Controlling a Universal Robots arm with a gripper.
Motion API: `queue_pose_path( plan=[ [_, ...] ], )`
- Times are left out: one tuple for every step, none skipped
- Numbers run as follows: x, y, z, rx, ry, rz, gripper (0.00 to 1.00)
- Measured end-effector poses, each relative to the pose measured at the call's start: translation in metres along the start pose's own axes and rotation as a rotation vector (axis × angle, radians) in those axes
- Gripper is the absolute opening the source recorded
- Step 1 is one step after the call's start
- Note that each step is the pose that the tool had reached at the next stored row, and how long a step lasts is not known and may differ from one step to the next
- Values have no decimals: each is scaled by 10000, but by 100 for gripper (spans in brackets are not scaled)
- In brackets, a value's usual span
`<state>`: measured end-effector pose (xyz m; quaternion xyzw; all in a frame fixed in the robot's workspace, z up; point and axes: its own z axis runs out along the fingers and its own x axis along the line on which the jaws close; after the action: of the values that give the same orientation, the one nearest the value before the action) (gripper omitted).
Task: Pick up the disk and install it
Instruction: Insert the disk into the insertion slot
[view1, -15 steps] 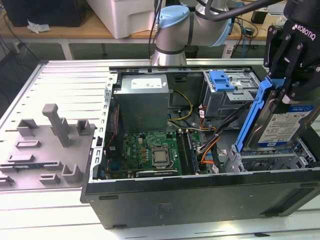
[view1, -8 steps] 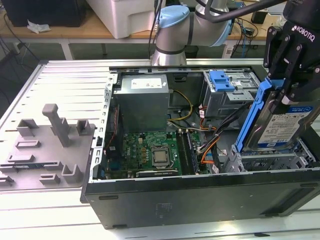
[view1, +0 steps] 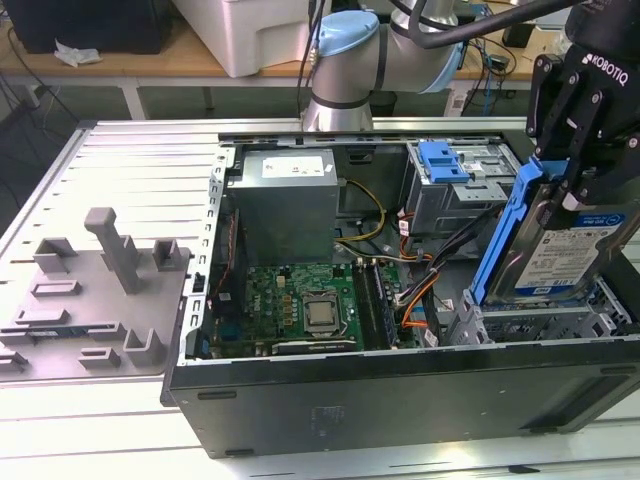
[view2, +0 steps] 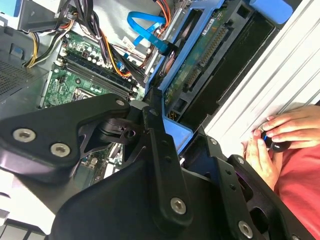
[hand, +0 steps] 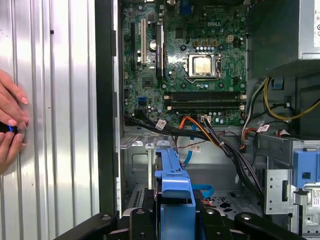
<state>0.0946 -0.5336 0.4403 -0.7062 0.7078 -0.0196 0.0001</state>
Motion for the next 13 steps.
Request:
queue_pose_path(
  plan=[
    [0,0,4,-1,1,2,36],
    [0,0,8,-1,0,3,36],
    [0,0,11,-1,0,5,36],
    [0,1,16,-1,1,7,36],
    [-1,1,18,-1,1,7,36],
    [-1,1,22,-2,1,9,36],
    [-1,1,29,-1,0,12,36],
    [-1,1,34,-1,0,14,36],
    [-1,1,37,-2,0,15,36],
    [-1,1,42,-2,1,17,36],
    [-1,1,48,-1,1,19,36],
    [-1,2,53,-1,1,22,36],
    [-1,2,56,-2,1,23,36]
  ],
)
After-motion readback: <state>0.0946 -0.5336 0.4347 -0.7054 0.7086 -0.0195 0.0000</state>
